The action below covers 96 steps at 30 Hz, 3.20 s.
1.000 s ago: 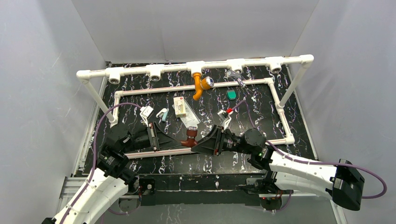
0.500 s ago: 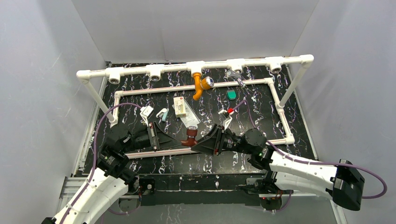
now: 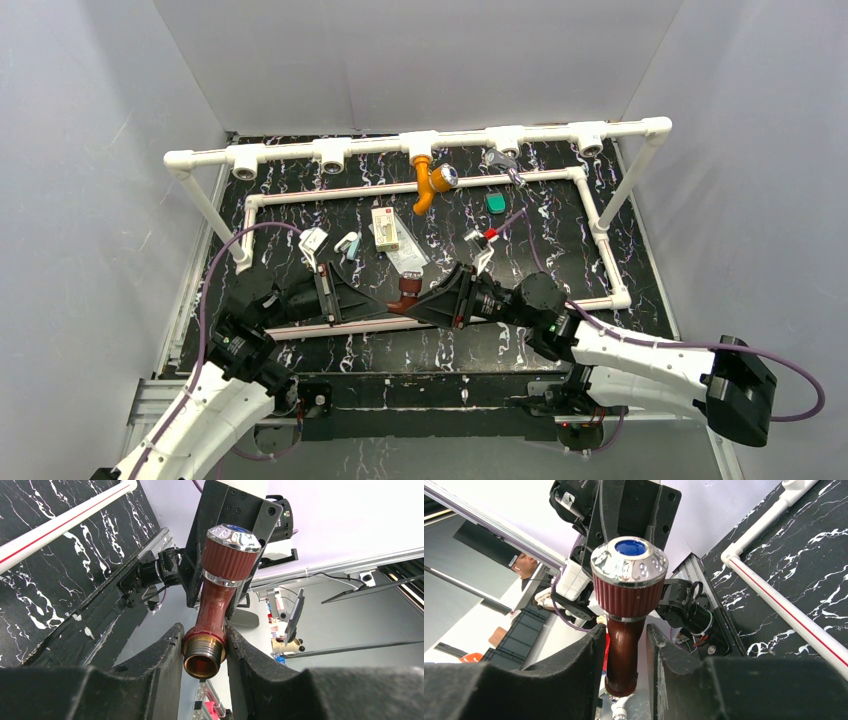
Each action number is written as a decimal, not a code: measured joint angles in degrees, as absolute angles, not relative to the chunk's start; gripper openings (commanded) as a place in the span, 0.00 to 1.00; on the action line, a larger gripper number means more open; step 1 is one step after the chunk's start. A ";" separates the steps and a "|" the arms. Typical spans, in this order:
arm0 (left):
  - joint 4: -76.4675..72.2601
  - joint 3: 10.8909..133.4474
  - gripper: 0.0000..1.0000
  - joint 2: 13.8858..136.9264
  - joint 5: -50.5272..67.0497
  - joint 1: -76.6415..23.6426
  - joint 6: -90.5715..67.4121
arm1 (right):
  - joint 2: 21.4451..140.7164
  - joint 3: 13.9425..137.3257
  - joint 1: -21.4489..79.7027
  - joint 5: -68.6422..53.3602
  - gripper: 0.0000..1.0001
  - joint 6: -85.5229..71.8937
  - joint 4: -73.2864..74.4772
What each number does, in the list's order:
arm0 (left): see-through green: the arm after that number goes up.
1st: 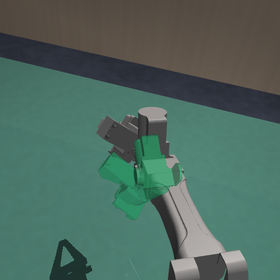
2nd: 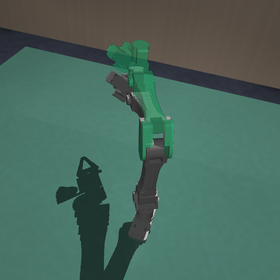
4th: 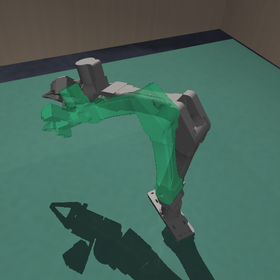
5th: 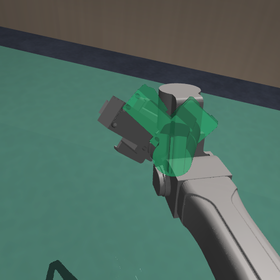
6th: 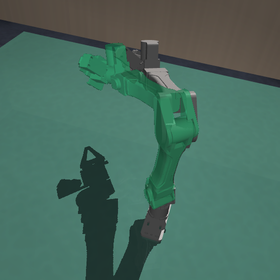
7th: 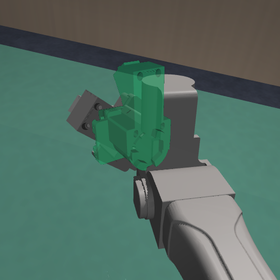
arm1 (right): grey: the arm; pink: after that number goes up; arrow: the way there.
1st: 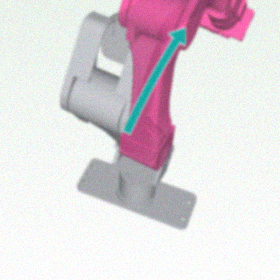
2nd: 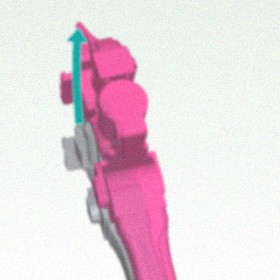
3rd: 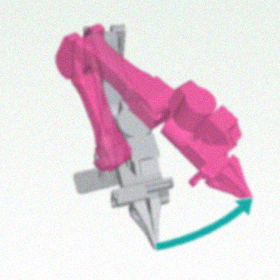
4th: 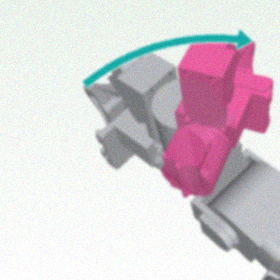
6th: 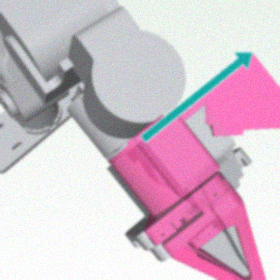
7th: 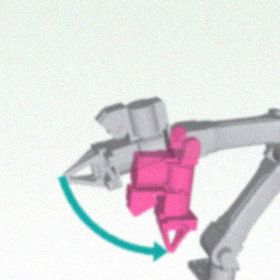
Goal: Install the water faucets
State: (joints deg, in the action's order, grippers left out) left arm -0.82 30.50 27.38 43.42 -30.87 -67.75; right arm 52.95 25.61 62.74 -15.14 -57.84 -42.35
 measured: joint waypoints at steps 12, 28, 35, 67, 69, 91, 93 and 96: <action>-1.23 29.71 0.00 26.50 42.50 -30.87 -68.25 | 54.13 25.85 63.05 -14.98 0.01 -57.84 -43.46; 1.54 30.63 0.74 26.98 40.64 -30.87 -66.78 | 48.29 25.82 63.79 -11.73 0.01 -55.59 -37.82; 12.10 41.15 0.77 32.58 37.67 -30.87 -57.91 | 40.58 29.43 63.83 -7.27 0.01 -50.65 -22.72; 29.06 103.79 0.79 74.48 15.16 -30.87 -21.80 | 35.09 57.45 63.83 51.27 0.01 -22.79 37.89; 28.88 104.47 0.79 75.55 10.44 -30.87 -19.81 | 35.09 57.65 63.83 54.13 0.01 -20.49 37.91; 18.59 105.19 0.80 92.49 -19.94 -29.95 -5.02 | 38.33 58.72 63.83 64.05 0.01 -2.55 30.55; 18.00 104.97 0.80 93.47 -20.32 -29.41 -4.82 | 38.72 58.70 63.83 64.07 0.01 -1.85 29.98; 17.26 103.59 0.80 93.54 -20.62 -28.77 -4.47 | 38.72 58.33 63.83 64.12 0.01 0.05 28.58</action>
State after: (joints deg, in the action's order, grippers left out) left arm 17.26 103.59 93.54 -20.62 -28.77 -4.47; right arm 38.72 58.33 63.83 64.12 0.05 28.58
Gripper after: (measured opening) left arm 0.800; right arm 0.338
